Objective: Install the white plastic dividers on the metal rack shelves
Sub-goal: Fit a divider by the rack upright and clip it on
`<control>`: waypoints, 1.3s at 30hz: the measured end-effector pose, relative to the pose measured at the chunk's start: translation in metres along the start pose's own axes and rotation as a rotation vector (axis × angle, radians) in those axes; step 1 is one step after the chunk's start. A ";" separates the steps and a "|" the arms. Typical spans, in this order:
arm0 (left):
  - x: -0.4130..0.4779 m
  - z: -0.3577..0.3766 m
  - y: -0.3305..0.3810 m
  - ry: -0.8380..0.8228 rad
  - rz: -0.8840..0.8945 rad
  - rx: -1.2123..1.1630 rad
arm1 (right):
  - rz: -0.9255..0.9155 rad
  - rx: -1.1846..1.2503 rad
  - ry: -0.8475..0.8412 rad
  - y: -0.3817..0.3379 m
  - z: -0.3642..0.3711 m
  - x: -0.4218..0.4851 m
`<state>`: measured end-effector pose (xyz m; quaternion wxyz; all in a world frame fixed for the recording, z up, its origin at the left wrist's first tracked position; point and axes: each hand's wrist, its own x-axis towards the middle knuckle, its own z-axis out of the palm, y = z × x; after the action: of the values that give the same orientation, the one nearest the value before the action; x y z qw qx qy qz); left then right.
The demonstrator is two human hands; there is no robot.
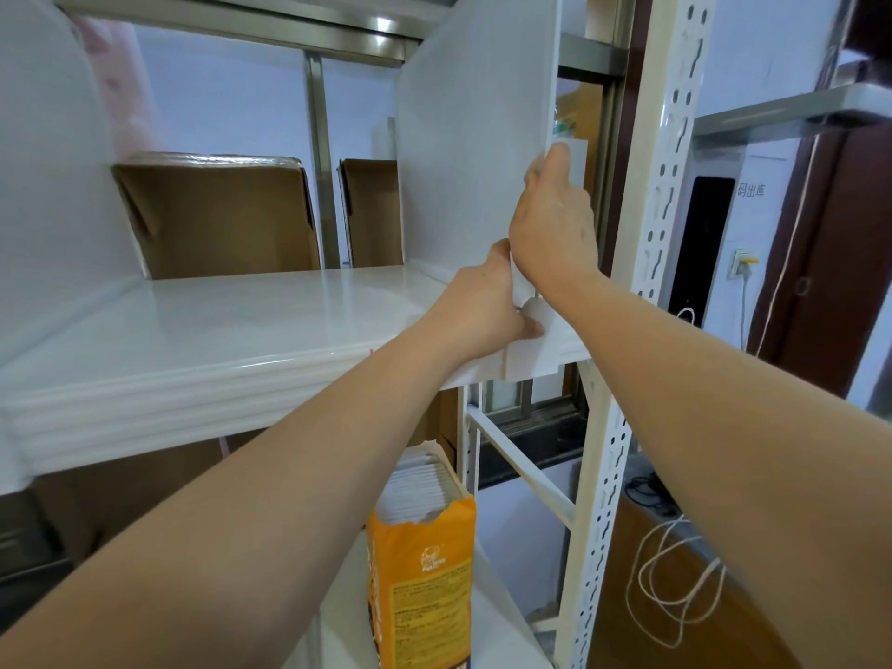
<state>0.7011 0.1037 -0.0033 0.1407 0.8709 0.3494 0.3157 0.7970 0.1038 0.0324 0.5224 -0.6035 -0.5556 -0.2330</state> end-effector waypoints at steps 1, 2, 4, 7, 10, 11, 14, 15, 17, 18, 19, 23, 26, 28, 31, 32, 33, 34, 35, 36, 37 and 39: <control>0.001 -0.001 0.000 -0.011 -0.019 -0.002 | 0.003 0.010 0.007 0.001 0.001 -0.001; 0.003 -0.001 0.000 -0.020 -0.032 0.006 | 0.002 0.019 0.010 0.003 0.002 -0.001; 0.005 -0.001 0.000 -0.028 -0.043 0.046 | -0.007 0.024 0.010 0.005 0.003 -0.001; 0.005 -0.001 -0.001 -0.049 -0.051 0.073 | -0.010 0.036 0.000 0.006 0.003 -0.006; 0.004 -0.003 -0.001 -0.108 -0.064 0.104 | -0.010 0.064 0.002 0.006 0.002 -0.012; 0.004 -0.004 0.000 -0.115 -0.067 0.112 | -0.018 0.066 0.008 0.006 0.001 -0.011; 0.001 -0.006 0.000 -0.107 -0.074 0.108 | -0.019 0.046 0.005 0.004 0.000 -0.011; 0.001 -0.007 -0.001 -0.098 -0.076 0.105 | -0.014 0.036 0.001 0.004 0.000 -0.012; 0.000 -0.008 0.000 -0.088 -0.076 0.108 | -0.009 0.011 -0.005 0.003 0.000 -0.014; 0.000 -0.007 0.000 -0.087 -0.078 0.103 | 0.002 0.002 -0.008 0.004 0.000 -0.015; -0.001 -0.007 0.000 -0.081 -0.078 0.098 | 0.008 -0.015 -0.012 0.003 -0.001 -0.015; 0.000 -0.005 -0.002 -0.059 -0.099 0.078 | 0.009 -0.094 -0.060 0.003 -0.006 -0.019; -0.002 -0.005 -0.001 -0.046 -0.086 0.076 | 0.059 -0.065 -0.117 0.003 -0.009 -0.030; -0.002 -0.004 -0.003 -0.046 -0.074 0.063 | 0.103 -0.038 -0.167 0.005 -0.009 -0.038; -0.002 -0.004 -0.003 -0.039 -0.065 0.081 | 0.153 -0.030 -0.219 0.009 -0.011 -0.038; -0.003 -0.004 -0.003 -0.043 -0.059 0.090 | 0.202 0.004 -0.242 0.010 -0.012 -0.037; -0.004 -0.004 -0.002 -0.046 -0.049 0.098 | 0.272 0.069 -0.281 0.010 -0.014 -0.035; -0.005 -0.004 -0.001 -0.046 -0.039 0.103 | 0.341 0.142 -0.325 0.010 -0.016 -0.034; -0.007 -0.004 0.000 -0.047 -0.029 0.106 | 0.402 0.200 -0.368 0.009 -0.017 -0.033; -0.007 -0.004 0.001 -0.047 -0.022 0.106 | 0.430 0.216 -0.407 0.009 -0.018 -0.033; -0.007 -0.004 0.000 -0.046 -0.020 0.103 | 0.436 0.189 -0.440 0.010 -0.017 -0.033; -0.006 -0.004 0.000 -0.039 -0.011 0.108 | 0.447 0.101 -0.476 0.013 -0.013 -0.033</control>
<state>0.6952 0.0999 -0.0034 0.1020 0.8812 0.3681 0.2785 0.8039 0.0801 0.0032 0.4450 -0.7214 -0.5269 0.0627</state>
